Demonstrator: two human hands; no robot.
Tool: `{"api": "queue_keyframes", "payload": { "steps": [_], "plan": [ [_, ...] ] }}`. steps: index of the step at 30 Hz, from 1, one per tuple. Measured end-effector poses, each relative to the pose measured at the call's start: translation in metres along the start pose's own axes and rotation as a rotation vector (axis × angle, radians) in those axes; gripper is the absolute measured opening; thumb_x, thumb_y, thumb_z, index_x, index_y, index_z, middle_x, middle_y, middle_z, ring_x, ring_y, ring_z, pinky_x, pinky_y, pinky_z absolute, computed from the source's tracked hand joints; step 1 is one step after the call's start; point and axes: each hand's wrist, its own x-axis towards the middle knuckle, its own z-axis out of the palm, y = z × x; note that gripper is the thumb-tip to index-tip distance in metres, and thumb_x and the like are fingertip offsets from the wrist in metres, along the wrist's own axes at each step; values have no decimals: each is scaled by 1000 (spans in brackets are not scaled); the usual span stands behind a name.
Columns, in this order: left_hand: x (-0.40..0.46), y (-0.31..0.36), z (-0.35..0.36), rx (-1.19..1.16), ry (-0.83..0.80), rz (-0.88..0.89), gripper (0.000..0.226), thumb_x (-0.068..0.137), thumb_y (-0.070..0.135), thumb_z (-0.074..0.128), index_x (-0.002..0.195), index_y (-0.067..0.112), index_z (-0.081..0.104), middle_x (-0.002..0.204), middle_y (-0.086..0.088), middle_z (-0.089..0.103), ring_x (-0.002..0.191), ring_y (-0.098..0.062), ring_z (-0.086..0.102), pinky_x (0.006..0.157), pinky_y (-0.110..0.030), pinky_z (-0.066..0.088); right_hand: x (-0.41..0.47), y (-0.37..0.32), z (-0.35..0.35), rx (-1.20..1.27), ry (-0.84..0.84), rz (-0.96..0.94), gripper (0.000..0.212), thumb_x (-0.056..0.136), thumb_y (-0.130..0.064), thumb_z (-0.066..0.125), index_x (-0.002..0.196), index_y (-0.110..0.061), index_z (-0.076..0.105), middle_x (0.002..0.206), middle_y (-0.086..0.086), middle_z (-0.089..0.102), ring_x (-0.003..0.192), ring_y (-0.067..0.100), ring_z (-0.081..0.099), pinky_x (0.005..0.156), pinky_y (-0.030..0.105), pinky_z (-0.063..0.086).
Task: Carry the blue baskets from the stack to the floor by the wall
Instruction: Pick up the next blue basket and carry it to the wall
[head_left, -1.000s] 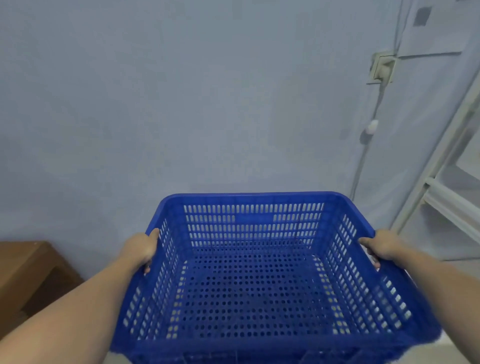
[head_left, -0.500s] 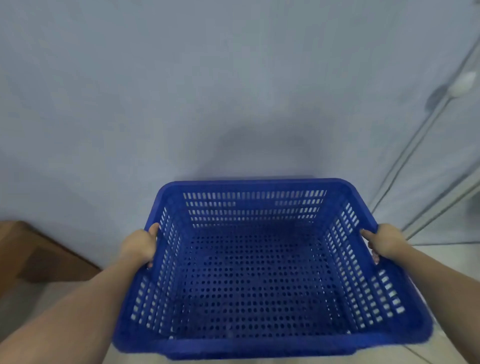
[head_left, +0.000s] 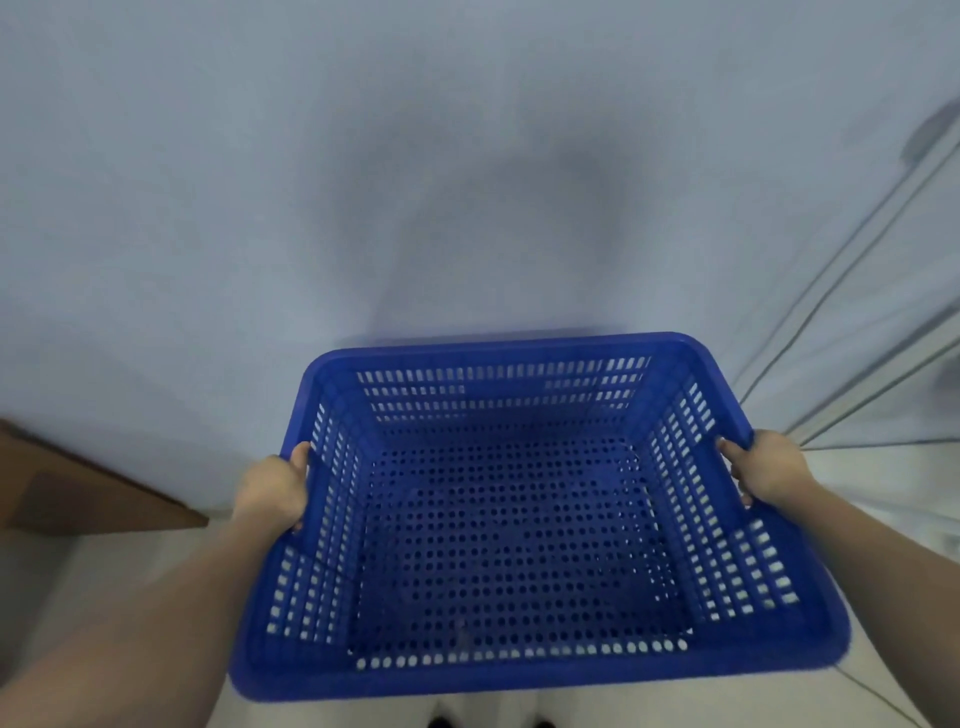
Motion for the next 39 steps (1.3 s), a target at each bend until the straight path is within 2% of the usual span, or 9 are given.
{"api": "queue_keyframes", "payload": {
  "steps": [10,13,16,19,24,28,32,37,39],
  "plan": [
    [23,9,-12,-8,24,-15,91,86,13,69,158,13,13,120,-16,57,105,-30,63,85,-37,53,29,-16,1,-6,16,26,47,99,-42,55,85,2,63,51,14,69,57,28,67,59,34,48],
    [39,11,-10,-77,29,-73,85,90,16,66,157,14,15,115,-14,56,100,-28,62,81,-36,52,40,-23,2,-19,32,30,45,100,-41,54,88,2,62,55,16,69,56,27,65,51,30,40],
    [53,13,-4,-307,103,-202,45,102,27,50,140,3,49,98,-18,58,87,-34,59,75,-41,49,50,-30,1,-27,47,32,45,100,-40,55,89,3,62,61,17,69,58,28,64,51,31,39],
    [53,14,-5,-549,138,-287,62,105,46,35,112,-9,64,104,-30,66,98,-47,64,82,-48,50,49,-32,-2,-23,36,37,44,100,-39,55,92,4,61,64,17,67,58,28,62,53,32,41],
    [46,15,-3,-433,131,-246,46,107,34,33,132,3,56,71,-9,51,59,-22,49,65,-40,47,39,-27,1,17,50,19,44,100,-39,55,94,4,61,61,16,68,58,27,63,58,34,43],
    [27,15,0,-554,161,-250,51,106,40,35,111,-2,62,92,-26,66,84,-41,64,73,-45,50,25,-17,4,64,44,34,45,99,-42,54,96,2,61,61,16,68,58,28,64,58,35,45],
    [28,12,-2,-447,104,-190,41,104,23,43,140,5,47,73,-7,53,59,-19,53,55,-34,39,16,-19,5,85,39,51,43,101,-41,52,95,1,59,56,14,66,56,25,61,63,36,44],
    [32,8,-8,-383,121,-166,69,97,15,54,157,16,21,109,-17,58,93,-31,64,80,-41,57,9,-14,9,89,52,70,40,101,-39,52,93,-1,60,55,16,68,60,27,65,66,36,46],
    [31,9,-5,-383,128,-175,68,97,14,52,157,16,21,106,-16,60,90,-30,65,80,-40,56,12,-17,8,71,62,53,40,101,-38,52,95,1,61,54,14,66,58,24,61,66,35,45]
  ]
}}
